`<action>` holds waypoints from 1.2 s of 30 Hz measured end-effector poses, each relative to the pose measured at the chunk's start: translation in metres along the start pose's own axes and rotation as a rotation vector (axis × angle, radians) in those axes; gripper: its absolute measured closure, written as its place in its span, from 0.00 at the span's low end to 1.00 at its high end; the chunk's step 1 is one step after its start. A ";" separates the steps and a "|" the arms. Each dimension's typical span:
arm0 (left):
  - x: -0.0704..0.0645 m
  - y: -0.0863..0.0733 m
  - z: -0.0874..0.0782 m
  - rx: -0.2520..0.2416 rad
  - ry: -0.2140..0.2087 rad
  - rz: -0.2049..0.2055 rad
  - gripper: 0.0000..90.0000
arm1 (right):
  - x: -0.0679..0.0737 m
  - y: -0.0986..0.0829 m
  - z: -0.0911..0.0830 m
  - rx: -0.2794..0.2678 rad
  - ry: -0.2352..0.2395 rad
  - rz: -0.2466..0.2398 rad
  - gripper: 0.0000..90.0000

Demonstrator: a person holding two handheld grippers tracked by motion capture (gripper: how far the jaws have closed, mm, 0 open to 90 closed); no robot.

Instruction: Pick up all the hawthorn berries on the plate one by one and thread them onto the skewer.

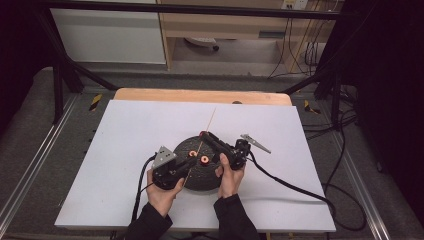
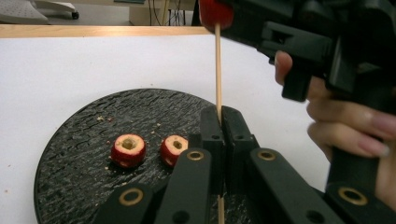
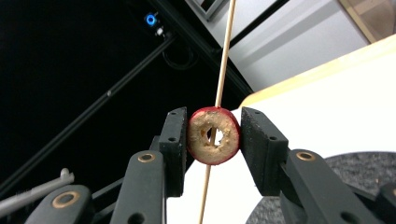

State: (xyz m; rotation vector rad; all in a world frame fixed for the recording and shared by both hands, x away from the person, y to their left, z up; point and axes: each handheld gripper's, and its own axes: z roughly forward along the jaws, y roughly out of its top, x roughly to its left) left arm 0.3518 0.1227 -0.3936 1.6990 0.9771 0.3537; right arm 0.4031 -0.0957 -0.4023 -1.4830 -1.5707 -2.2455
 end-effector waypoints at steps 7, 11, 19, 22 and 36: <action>0.001 0.000 0.005 0.004 -0.002 0.000 0.99 | 0.002 -0.010 -0.003 0.038 -0.002 -0.022 0.70; 0.002 0.000 0.005 0.010 -0.003 0.002 0.99 | 0.001 -0.015 -0.004 0.051 -0.005 -0.019 0.70; 0.002 0.001 0.005 0.013 -0.007 0.008 0.99 | 0.002 -0.019 -0.005 0.070 -0.005 -0.033 0.70; 0.003 0.000 0.003 0.021 -0.010 0.023 0.99 | 0.003 -0.018 -0.006 0.084 -0.006 -0.038 0.67; 0.034 -0.015 -0.024 0.100 0.003 0.080 0.99 | -0.006 0.008 -0.021 0.293 -0.139 -0.275 0.20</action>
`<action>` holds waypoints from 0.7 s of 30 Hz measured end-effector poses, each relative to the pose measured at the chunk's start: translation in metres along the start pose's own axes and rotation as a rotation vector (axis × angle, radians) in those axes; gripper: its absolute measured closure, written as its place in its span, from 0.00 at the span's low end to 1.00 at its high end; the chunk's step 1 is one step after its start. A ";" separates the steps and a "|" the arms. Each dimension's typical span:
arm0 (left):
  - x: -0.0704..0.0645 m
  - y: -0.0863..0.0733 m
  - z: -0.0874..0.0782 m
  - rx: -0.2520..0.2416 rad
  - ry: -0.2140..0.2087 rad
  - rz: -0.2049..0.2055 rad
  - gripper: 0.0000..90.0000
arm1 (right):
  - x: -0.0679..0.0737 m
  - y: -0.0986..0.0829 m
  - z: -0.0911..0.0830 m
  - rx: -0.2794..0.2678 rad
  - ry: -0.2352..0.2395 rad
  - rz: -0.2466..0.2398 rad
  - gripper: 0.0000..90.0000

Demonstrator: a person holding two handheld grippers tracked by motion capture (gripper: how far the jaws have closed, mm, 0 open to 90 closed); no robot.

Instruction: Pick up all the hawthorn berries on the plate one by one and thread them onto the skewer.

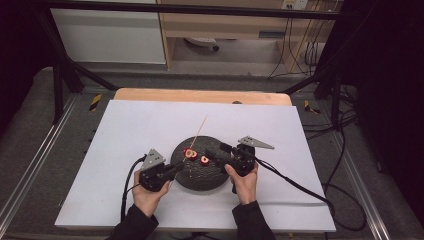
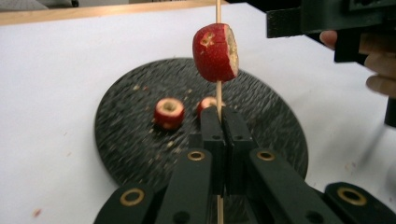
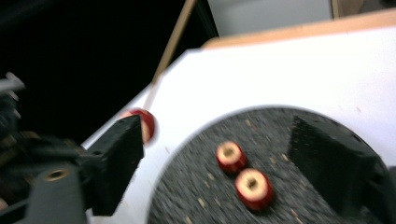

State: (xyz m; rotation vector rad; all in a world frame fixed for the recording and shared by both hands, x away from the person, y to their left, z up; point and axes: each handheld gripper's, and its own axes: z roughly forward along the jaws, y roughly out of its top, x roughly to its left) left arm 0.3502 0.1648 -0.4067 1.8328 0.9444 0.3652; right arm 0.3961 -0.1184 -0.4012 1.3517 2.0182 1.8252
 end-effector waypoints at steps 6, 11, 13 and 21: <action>0.014 -0.015 -0.017 0.030 0.002 0.008 0.99 | -0.009 0.001 0.003 0.153 -0.042 -0.070 0.11; 0.022 -0.027 -0.029 0.057 0.006 0.021 0.98 | -0.013 0.002 0.008 0.276 -0.071 -0.126 0.08; 0.025 -0.032 -0.033 0.073 0.011 0.030 0.98 | -0.013 0.003 0.012 0.328 -0.093 -0.161 0.08; 0.032 -0.042 -0.040 0.107 0.010 0.047 0.98 | -0.008 0.013 0.031 0.500 -0.116 -0.246 0.12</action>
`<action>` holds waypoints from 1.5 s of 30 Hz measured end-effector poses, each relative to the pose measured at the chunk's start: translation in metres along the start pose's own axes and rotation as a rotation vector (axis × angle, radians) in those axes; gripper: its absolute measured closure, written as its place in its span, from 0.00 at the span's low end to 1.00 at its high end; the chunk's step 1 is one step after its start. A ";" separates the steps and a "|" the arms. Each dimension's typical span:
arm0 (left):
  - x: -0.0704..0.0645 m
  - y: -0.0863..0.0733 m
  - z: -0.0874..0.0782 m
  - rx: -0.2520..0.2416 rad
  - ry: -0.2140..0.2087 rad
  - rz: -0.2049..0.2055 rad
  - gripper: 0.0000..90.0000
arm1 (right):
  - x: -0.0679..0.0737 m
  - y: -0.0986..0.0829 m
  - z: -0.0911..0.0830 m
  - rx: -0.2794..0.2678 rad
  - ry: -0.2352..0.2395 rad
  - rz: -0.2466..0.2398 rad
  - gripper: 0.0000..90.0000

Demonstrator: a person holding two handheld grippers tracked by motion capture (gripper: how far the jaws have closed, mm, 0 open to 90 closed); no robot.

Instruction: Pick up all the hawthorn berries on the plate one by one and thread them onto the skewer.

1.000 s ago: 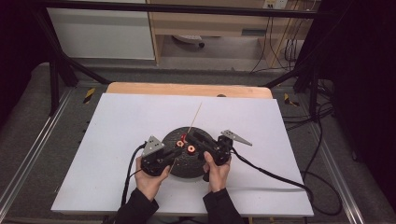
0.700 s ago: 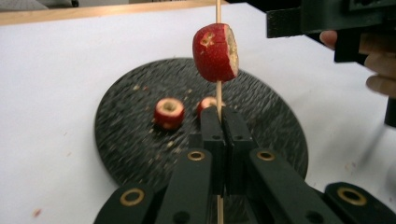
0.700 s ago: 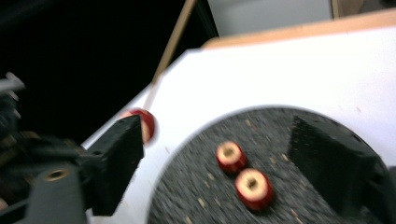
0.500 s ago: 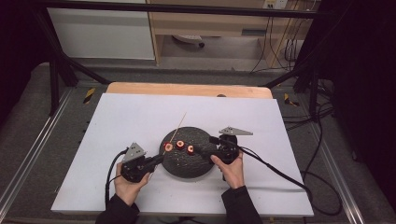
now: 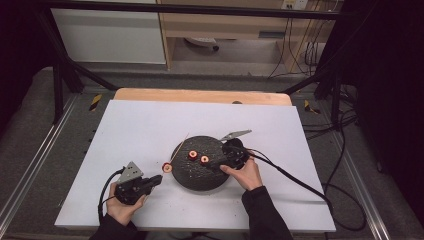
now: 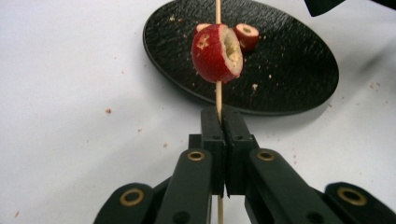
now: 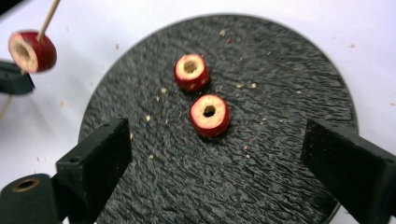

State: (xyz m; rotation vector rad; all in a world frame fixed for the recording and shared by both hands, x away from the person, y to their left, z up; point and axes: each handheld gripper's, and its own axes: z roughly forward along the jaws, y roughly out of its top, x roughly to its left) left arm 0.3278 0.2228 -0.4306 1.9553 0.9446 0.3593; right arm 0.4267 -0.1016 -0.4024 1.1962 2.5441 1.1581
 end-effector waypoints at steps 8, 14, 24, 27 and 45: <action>0.003 -0.005 -0.003 0.012 0.003 0.008 0.98 | 0.005 0.024 0.012 0.115 -0.011 -0.033 0.18; 0.003 -0.005 -0.004 0.011 0.000 0.009 0.98 | 0.009 0.038 0.026 0.191 -0.021 -0.049 0.26; 0.005 -0.006 -0.003 0.015 -0.001 0.002 0.98 | 0.002 0.044 0.046 0.299 -0.016 -0.035 0.45; 0.005 -0.006 -0.003 0.017 -0.002 0.002 0.98 | 0.000 0.045 0.047 0.298 0.007 -0.017 0.50; 0.006 -0.006 -0.003 0.017 0.000 0.002 0.98 | -0.005 0.043 0.055 0.348 0.035 0.016 0.66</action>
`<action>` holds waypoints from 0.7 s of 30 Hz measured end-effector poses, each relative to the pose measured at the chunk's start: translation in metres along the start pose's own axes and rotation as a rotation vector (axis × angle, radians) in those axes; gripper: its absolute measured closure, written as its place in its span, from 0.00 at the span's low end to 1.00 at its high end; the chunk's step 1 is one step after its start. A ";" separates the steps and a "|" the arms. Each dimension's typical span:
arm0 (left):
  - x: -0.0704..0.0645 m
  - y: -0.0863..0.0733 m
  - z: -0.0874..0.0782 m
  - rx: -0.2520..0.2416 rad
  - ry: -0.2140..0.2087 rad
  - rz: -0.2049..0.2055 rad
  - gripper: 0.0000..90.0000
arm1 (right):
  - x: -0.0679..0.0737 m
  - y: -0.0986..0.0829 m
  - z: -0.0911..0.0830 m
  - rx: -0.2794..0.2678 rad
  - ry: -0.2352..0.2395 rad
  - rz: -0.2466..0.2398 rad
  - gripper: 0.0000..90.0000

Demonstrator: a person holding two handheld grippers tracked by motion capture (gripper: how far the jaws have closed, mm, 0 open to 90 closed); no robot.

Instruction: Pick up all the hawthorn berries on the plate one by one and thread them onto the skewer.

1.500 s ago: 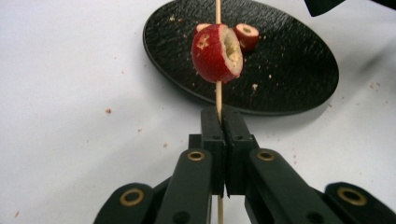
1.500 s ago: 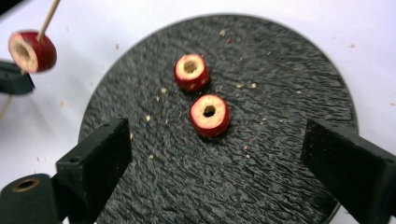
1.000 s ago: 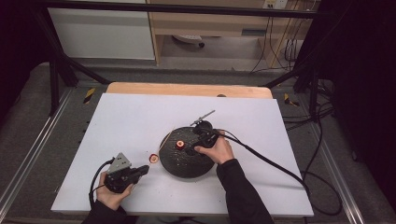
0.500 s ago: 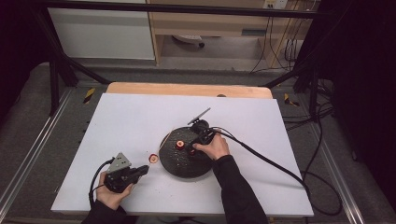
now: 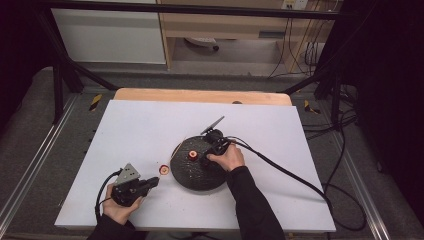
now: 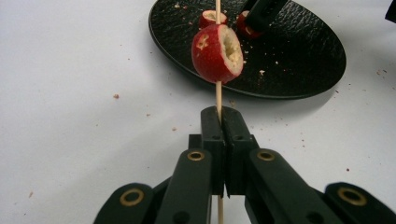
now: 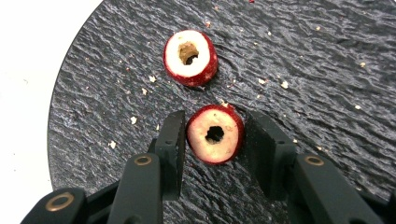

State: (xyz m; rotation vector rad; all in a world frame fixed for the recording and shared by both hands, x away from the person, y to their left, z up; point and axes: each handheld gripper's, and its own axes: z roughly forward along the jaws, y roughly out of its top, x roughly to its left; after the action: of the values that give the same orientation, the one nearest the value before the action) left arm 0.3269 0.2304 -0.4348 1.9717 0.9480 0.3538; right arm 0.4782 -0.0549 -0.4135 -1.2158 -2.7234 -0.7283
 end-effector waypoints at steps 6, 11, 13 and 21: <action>0.000 0.000 0.000 0.001 -0.001 0.001 0.98 | 0.000 0.000 0.000 0.001 0.001 0.020 0.67; 0.000 0.000 0.000 -0.002 -0.001 -0.001 0.98 | 0.002 0.000 -0.003 -0.005 0.010 0.031 0.67; 0.000 0.000 0.000 -0.001 -0.002 0.000 0.98 | 0.001 0.000 -0.005 -0.010 0.010 0.019 0.67; -0.001 0.000 0.000 -0.003 -0.003 0.001 0.98 | 0.004 0.000 -0.018 -0.029 0.019 0.030 0.67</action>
State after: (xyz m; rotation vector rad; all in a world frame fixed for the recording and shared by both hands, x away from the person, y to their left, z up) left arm 0.3262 0.2296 -0.4343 1.9692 0.9440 0.3531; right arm 0.4732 -0.0607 -0.3968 -1.2461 -2.6823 -0.7752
